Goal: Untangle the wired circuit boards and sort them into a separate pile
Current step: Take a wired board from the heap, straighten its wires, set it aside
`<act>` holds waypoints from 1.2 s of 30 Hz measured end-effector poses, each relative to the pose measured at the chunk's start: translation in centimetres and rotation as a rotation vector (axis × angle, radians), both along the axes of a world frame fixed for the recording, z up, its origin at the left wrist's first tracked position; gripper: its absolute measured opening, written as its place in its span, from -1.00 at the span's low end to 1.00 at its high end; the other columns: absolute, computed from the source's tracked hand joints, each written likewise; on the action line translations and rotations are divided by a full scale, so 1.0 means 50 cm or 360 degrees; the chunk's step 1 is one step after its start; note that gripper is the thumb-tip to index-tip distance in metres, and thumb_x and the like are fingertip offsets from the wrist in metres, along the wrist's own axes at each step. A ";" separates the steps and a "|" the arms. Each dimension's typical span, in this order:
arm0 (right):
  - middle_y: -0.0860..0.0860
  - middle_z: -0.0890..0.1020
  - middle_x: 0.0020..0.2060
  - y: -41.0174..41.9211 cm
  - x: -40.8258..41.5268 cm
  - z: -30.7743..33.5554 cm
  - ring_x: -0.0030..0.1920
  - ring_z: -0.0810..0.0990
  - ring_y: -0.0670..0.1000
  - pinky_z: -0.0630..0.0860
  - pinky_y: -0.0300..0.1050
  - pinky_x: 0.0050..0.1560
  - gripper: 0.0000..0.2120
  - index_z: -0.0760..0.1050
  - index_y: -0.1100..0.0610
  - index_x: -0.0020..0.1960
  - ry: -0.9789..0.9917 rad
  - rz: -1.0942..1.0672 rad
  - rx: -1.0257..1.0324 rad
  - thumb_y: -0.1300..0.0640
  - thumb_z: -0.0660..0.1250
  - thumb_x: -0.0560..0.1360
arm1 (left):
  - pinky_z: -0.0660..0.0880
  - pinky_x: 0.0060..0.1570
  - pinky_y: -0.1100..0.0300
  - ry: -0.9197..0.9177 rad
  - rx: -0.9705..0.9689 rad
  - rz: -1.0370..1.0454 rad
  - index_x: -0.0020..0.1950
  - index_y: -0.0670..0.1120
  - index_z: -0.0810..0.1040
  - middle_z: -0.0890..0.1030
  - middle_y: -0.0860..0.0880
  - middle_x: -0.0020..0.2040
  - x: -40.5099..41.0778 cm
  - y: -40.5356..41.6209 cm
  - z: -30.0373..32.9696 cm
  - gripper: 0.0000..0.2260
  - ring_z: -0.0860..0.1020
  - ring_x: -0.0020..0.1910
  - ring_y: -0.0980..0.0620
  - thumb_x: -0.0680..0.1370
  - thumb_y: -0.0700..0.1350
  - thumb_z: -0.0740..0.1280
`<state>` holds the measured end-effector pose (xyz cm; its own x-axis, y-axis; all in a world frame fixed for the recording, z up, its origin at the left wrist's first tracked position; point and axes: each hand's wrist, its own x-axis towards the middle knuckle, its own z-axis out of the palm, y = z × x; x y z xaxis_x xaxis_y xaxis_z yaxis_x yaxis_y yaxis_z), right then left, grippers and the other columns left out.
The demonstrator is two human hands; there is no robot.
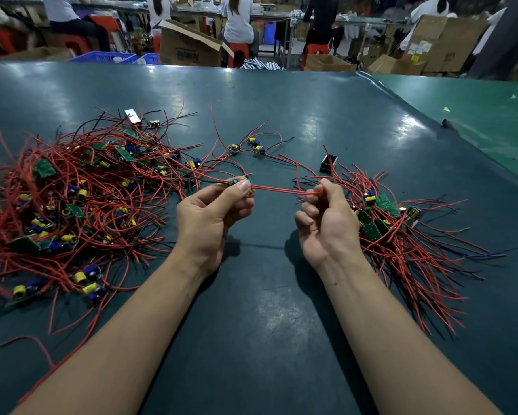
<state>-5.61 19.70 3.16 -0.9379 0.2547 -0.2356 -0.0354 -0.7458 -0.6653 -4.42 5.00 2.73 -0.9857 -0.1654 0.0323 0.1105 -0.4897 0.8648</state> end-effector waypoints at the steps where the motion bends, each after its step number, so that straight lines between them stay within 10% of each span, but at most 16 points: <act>1: -0.04 0.50 -0.50 0.004 -0.001 0.000 -0.58 0.34 -0.13 0.24 -0.32 -0.61 -0.73 0.50 0.17 -0.28 0.0009 -0.0046 0.0035 0.17 0.28 0.60 | 0.57 -0.30 0.28 0.0011 -0.0031 -0.0003 -0.26 -0.15 0.68 0.68 -0.09 -0.31 0.000 0.000 0.000 -0.88 0.61 -0.39 0.09 0.45 -0.29 0.42; 14: 0.03 0.60 -0.53 0.016 -0.004 -0.010 -0.57 0.54 -0.05 0.45 -0.24 -0.56 -0.87 0.40 0.18 -0.07 0.0133 -0.0612 0.0553 0.38 0.27 0.56 | 0.57 -0.28 0.25 0.0099 -0.0128 0.0021 -0.26 -0.14 0.71 0.69 -0.09 -0.29 -0.004 -0.001 -0.009 -0.97 0.62 -0.38 0.06 0.34 -0.19 0.48; 20: 0.11 0.66 -0.30 0.006 0.002 -0.008 -0.54 0.56 0.02 0.46 -0.23 -0.57 -0.66 0.30 0.19 0.17 0.0121 -0.0318 0.0271 0.01 0.35 0.57 | 0.59 -0.26 0.25 0.0108 0.0106 0.0032 -0.23 -0.14 0.68 0.69 -0.09 -0.27 -0.009 0.000 -0.007 -0.95 0.63 -0.36 0.07 0.36 -0.17 0.44; 26: -0.06 0.58 -0.45 -0.048 0.041 -0.027 -0.55 0.47 -0.12 0.37 -0.27 -0.59 -0.86 0.50 0.08 -0.13 0.0456 0.0715 0.1040 0.03 0.41 0.47 | 0.47 -0.35 0.16 0.0129 -0.0129 -0.0086 -0.20 -0.14 0.70 0.62 -0.15 -0.27 -0.001 0.005 -0.008 -0.83 0.51 -0.35 -0.05 0.38 -0.04 0.42; 31: -0.20 0.59 -0.46 -0.050 0.042 -0.023 -0.42 0.53 -0.24 0.44 -0.37 -0.33 -0.74 0.57 -0.01 -0.27 0.0801 0.0308 0.1445 0.18 0.33 0.57 | 0.54 -0.22 0.04 0.0001 -0.0232 -0.0328 -0.09 -0.28 0.63 0.56 -0.25 -0.20 0.001 0.007 -0.014 -0.71 0.53 -0.33 -0.10 0.44 -0.03 0.44; 36: -0.01 0.52 -0.56 -0.051 0.048 -0.012 -0.60 0.42 -0.07 0.33 -0.29 -0.58 -0.61 0.50 0.09 -0.39 0.0499 -0.0193 0.1090 0.04 0.31 0.60 | 0.30 -0.32 0.21 0.0066 -0.0321 -0.0334 0.06 -0.19 0.66 0.61 -0.03 -0.20 -0.001 0.007 -0.016 -0.66 0.40 -0.35 0.07 0.47 0.02 0.29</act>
<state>-3.22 17.13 2.54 -0.8910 0.3536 0.2848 -0.3542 -0.1488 -0.9232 -4.48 5.35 1.95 -0.9948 0.0561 0.0848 0.0622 -0.3242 0.9439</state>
